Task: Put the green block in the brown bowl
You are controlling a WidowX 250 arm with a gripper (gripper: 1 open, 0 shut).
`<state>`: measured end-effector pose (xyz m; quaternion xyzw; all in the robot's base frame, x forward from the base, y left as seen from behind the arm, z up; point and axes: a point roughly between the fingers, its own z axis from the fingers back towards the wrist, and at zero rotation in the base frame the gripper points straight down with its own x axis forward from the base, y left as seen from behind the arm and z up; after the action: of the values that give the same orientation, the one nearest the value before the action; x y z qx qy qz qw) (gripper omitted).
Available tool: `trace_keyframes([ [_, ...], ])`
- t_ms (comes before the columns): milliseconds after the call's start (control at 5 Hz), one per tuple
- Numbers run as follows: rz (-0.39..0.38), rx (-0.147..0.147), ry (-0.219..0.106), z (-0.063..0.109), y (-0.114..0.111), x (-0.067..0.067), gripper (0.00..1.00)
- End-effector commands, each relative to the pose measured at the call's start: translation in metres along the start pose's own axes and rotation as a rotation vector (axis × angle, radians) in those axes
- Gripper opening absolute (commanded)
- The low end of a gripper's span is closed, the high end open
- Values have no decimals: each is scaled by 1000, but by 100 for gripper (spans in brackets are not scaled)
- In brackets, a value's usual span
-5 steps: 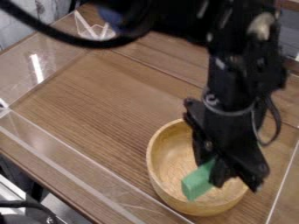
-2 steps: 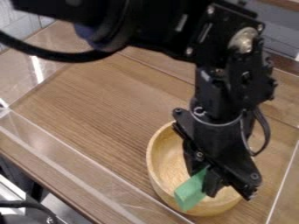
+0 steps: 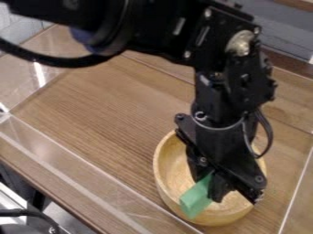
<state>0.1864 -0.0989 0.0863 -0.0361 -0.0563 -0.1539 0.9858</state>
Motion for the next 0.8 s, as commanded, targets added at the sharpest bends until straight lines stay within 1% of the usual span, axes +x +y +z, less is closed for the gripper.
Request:
trace_keyframes([
  [0, 18, -13, -38, 3, 2, 6, 0],
  [600, 67, -31, -30, -9, 9, 7, 0],
])
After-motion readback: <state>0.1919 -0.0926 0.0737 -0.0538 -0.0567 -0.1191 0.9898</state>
